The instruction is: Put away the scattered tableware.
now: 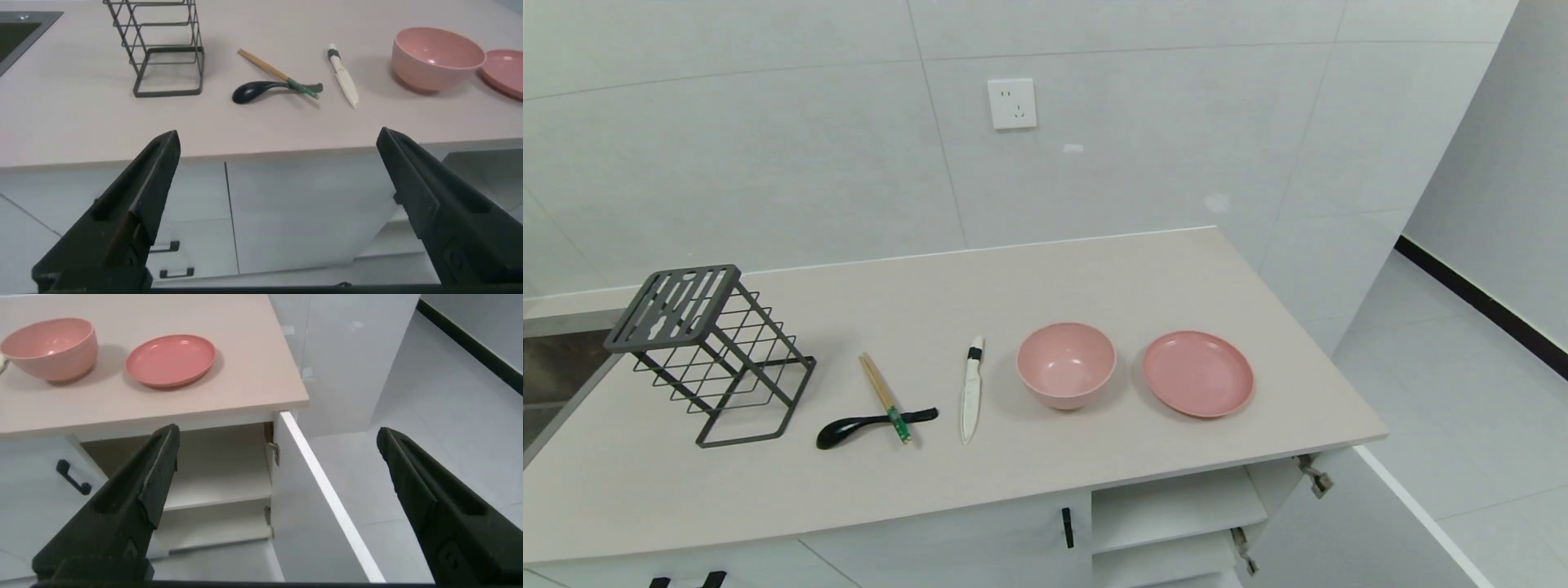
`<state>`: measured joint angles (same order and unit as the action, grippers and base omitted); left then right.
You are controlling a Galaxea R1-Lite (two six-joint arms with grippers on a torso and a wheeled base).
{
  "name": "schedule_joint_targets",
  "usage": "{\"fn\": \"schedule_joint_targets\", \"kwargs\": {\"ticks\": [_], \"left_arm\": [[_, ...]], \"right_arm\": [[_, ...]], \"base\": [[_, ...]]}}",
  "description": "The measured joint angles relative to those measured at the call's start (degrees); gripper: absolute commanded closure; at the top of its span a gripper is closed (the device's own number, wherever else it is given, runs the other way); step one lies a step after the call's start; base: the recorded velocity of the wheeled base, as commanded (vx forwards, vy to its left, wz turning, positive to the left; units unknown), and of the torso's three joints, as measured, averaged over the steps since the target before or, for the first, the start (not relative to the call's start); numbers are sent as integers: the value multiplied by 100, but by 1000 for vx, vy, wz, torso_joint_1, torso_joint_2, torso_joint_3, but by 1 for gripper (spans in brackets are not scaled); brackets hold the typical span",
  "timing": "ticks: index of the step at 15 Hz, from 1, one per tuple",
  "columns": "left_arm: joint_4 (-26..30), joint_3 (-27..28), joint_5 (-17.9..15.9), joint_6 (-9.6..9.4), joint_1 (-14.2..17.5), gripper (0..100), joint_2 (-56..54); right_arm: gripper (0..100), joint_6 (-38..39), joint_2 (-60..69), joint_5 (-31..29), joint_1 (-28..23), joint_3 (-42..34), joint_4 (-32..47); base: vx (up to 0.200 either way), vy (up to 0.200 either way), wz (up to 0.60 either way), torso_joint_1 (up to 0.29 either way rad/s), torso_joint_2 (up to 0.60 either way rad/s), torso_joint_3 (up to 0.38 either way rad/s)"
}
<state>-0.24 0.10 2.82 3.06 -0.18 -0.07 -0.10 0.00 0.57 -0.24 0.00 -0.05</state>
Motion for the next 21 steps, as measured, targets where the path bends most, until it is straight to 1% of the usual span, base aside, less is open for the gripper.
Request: {"fn": "schedule_joint_targets", "kwargs": {"ticks": [9, 10, 12, 13, 14, 16, 19, 21], "left_arm": [[0, -2, -2, -5, 0, 0, 0], [2, -2, -2, -9, 0, 0, 0], [2, 0, -2, -27, 0, 0, 0], [0, 0, -2, -33, 0, 0, 0], [0, 0, -4, -38, 0, 0, 0], [2, -7, -4, -35, 0, 0, 0], [0, -10, -11, -35, 0, 0, 0], [0, -10, -11, -35, 0, 0, 0]], "right_arm": [[0, -33, 0, 57, -2, 0, -30], [0, -48, 0, 66, -2, 0, -139], [0, -263, 0, 112, -2, 0, -842], [0, -346, 0, 304, -2, 0, -864], [0, -364, -10, 422, -2, 5, -796], [0, -369, -243, 889, 0, 148, -394], [0, -378, -1262, 1436, 49, 506, -154], [0, -380, -2058, 1614, 182, 658, -184]], "base": [[0, 0, 0, 0, 0, 0], [0, 0, 0, 0, 0, 0], [0, 0, 0, 0, 0, 0], [0, 0, 0, 0, 0, 0], [200, 0, 0, 2, -2, 2], [200, 0, 0, 2, 5, 7], [0, 0, 0, 0, 0, 0], [0, 0, 0, 25, 11, -6]]}}
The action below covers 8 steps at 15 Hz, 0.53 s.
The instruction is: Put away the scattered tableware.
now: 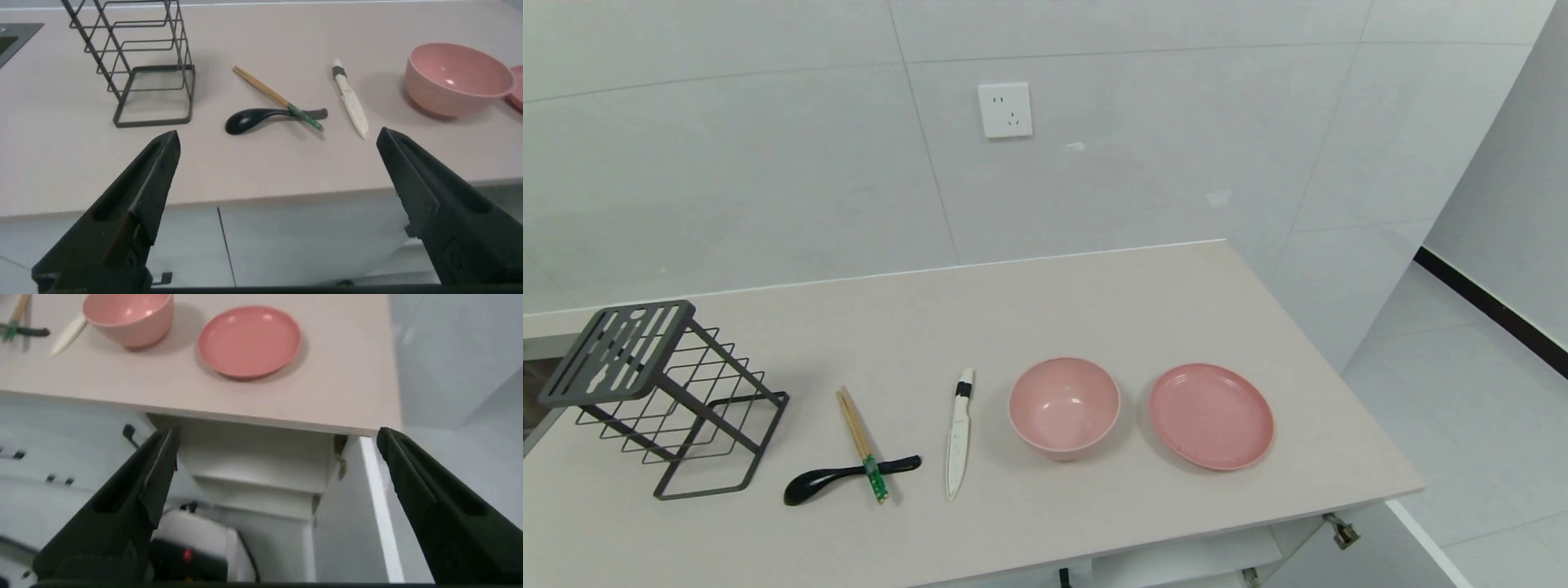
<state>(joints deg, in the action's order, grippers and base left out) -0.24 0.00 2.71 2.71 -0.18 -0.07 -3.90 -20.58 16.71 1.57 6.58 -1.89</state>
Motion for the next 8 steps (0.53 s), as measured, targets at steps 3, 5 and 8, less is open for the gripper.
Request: {"fn": "schedule_joint_targets", "kwargs": {"ticks": [3, 5, 8], "left_arm": [[0, 0, 0, 0, 0, 0, 0], [-2, 0, 0, 0, 7, 0, 0], [0, 0, -2, 0, 0, 0, 0]], "right_arm": [[0, -15, -1084, 85, 230, 110, -412], [0, -26, -1748, 94, 305, 105, -933], [0, -48, -2806, 101, 344, 22, -1986]], "base": [[0, 0, 0, 0, 0, 0], [0, 0, 0, 0, 0, 0], [0, 0, 0, 0, 0, 0]]}}
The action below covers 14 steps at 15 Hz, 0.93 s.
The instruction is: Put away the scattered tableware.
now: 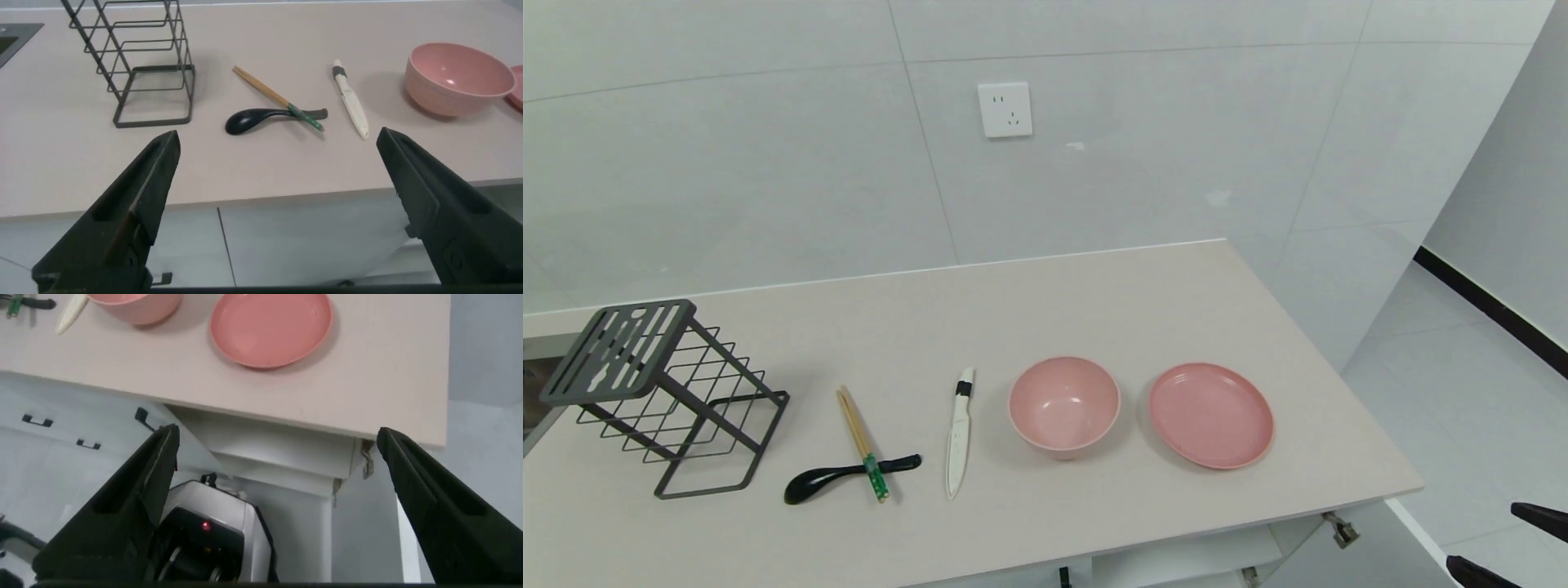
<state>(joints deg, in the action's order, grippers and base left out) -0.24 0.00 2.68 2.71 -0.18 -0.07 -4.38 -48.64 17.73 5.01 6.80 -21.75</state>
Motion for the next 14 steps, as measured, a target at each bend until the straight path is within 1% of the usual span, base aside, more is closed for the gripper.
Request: {"fn": "schedule_joint_targets", "kwargs": {"ticks": [4, 7, 9, 14], "left_arm": [[0, 0, 2, -2, 0, 0, 0], [0, 2, 0, -2, 18, 0, 0], [0, 2, 0, 0, 23, 0, 0], [2, 0, 2, 0, 26, 0, 0]], "right_arm": [[0, -98, -1508, 0, 16, -461, -2100], [0, -126, -2509, 20, 77, -631, -3285], [0, -128, -3082, 110, 149, -650, -3828], [0, -141, -4411, 215, 171, -667, -4738]], "base": [[0, 0, 0, 0, 0, 0], [0, 0, 0, 0, 0, 0], [0, 0, 0, 0, 0, 0], [0, 0, 0, 0, 0, 0]]}}
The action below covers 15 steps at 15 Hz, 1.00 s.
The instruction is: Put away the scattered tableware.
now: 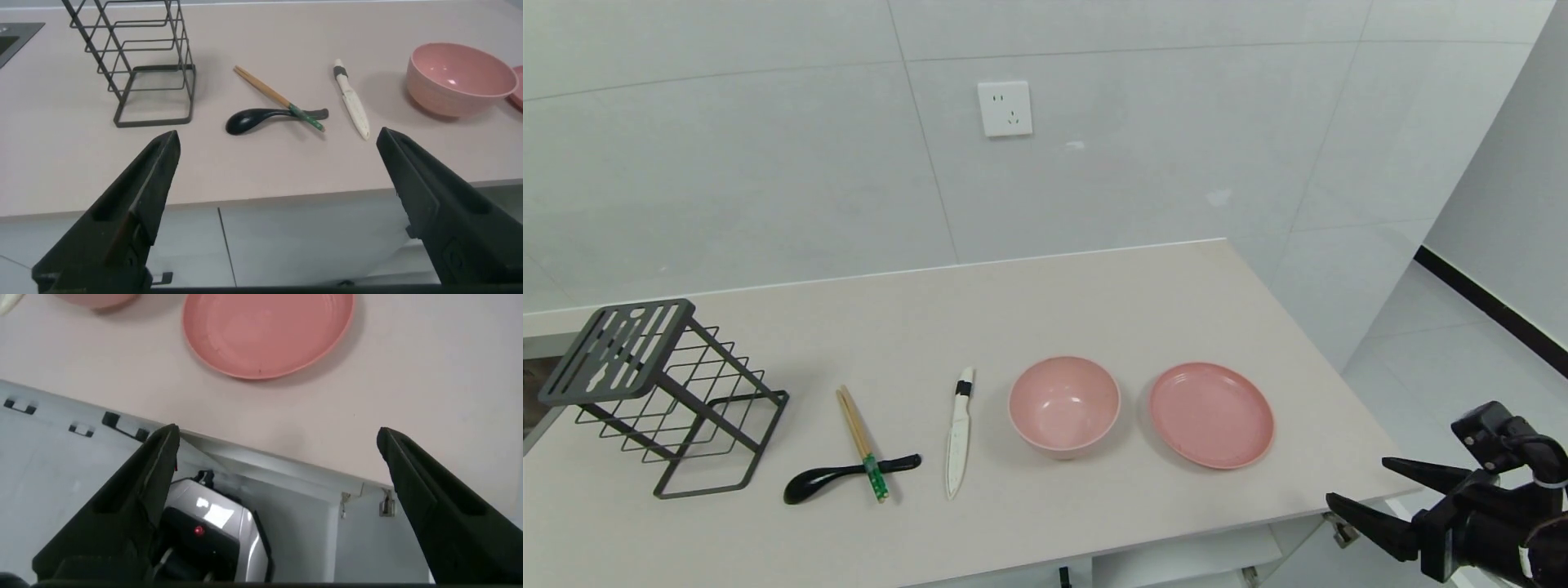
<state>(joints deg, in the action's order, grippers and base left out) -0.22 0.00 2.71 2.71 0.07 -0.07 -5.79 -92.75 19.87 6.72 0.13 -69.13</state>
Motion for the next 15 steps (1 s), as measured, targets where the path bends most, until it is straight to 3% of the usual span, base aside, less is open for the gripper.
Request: {"fn": "schedule_joint_targets", "kwargs": {"ticks": [7, 15], "left_arm": [[0, 0, 0, 0, 0, 0, 0], [-2, 2, 0, 0, 0, 0, 0]], "right_arm": [[0, -72, -1243, 22, -39, 796, -378], [0, -67, -2520, 13, 9, 2398, -427]], "base": [[0, 0, 0, 0, 0, 0], [0, 0, 0, 0, 0, 0]]}}
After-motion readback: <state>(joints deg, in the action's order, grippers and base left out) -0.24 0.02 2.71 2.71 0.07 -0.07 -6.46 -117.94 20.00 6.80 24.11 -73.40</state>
